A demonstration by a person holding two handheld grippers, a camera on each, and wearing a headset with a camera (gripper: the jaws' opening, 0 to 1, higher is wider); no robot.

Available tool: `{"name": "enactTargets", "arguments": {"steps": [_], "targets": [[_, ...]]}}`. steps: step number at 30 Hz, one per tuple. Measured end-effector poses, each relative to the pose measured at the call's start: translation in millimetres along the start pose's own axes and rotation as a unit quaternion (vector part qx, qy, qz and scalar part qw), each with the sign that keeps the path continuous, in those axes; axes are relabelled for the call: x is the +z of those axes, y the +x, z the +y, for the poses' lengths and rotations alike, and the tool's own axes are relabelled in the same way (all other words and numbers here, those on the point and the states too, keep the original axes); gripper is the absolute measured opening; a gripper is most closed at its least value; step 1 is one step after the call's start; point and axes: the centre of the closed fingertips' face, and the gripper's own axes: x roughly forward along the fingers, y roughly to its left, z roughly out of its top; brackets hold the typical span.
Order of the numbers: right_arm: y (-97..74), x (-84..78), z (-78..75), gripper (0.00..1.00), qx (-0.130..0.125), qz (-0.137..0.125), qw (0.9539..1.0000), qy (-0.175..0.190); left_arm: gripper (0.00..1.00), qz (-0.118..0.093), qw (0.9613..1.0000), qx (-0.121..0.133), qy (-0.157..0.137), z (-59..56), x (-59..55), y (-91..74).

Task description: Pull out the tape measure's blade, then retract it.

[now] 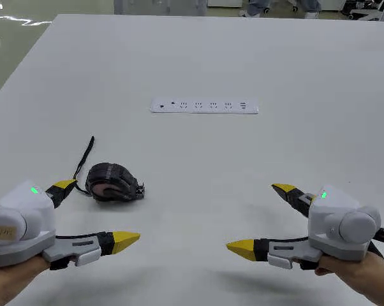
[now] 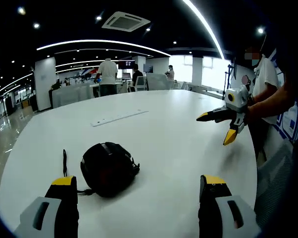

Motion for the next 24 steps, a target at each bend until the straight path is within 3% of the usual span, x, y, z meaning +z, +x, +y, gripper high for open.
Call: {"name": "enactTargets", "arguments": {"steps": [8,24], "targets": [[-13.2,-3.8,11.9,1.00,-0.011,-0.007,0.9999,0.007,1.00,-0.004,0.9999,0.005,-0.010,-0.4,-7.3,-14.1],[-16.3,3.5,17.4,1.00,-0.010,-0.015,0.9998,0.007,1.00,-0.022,0.9996,0.008,-0.016,2.5,-3.5,-26.0]]}}
